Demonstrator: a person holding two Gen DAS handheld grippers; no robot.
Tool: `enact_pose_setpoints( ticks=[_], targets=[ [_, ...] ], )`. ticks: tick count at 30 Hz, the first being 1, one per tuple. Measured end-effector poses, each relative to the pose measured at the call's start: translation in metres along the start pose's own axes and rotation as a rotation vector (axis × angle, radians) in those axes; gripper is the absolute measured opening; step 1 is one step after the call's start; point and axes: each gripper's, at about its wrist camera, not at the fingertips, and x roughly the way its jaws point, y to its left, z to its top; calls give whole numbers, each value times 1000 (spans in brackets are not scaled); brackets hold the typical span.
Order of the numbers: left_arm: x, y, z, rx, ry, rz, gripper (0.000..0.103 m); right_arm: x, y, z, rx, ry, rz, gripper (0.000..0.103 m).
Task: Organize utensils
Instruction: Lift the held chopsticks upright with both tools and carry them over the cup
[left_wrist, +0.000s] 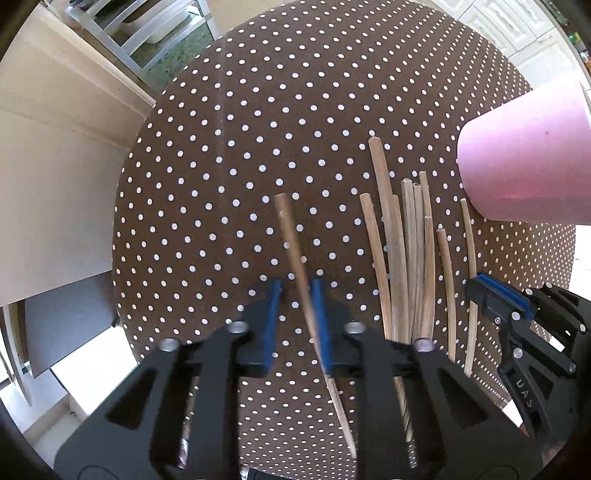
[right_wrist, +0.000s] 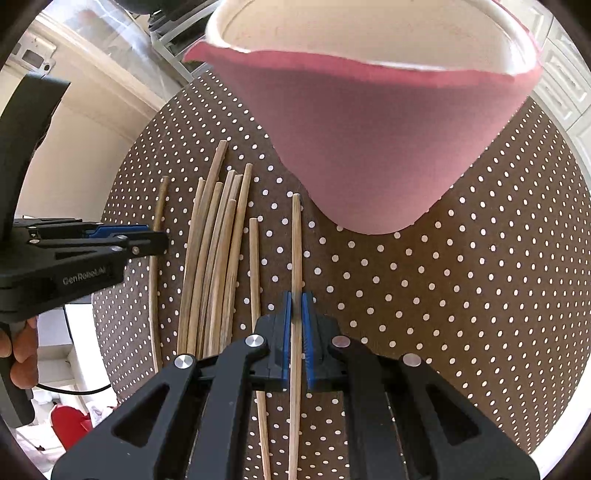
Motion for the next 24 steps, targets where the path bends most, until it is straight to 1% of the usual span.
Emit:
enact_pose_setpoints(
  ticks=[3, 4, 6, 9, 12, 16, 20, 22, 24],
  targets=[
    [0, 13, -6, -16, -9, -41, 7, 1, -1, 2, -4, 5, 7, 5],
    [2, 20, -12, -14, -15, -49, 6, 1, -1, 2, -4, 6, 8, 5],
    [1, 22, -14, -13, -31, -58, 5, 0, -3, 4, -3, 5, 14, 5],
    [-7, 37, -29, -23, -74, -124, 5, -2, -4, 4, -1, 3, 18, 5],
    [-18, 41, -38, -10, -117, -142, 5, -8, -3, 2, -8, -12, 26, 5],
    [-44, 52, -56, -16, -189, -185, 5, -29, 0, 1, -9, -62, 53, 5],
    [-74, 66, -74, -4, -276, -218, 5, -60, 6, -2, -13, -143, 80, 5],
    [-88, 69, -84, 13, -319, -230, 5, -75, 9, -4, -18, -183, 90, 5],
    [-102, 65, -86, 17, -345, -239, 5, -92, 14, -6, -25, -227, 93, 5]
  ],
)
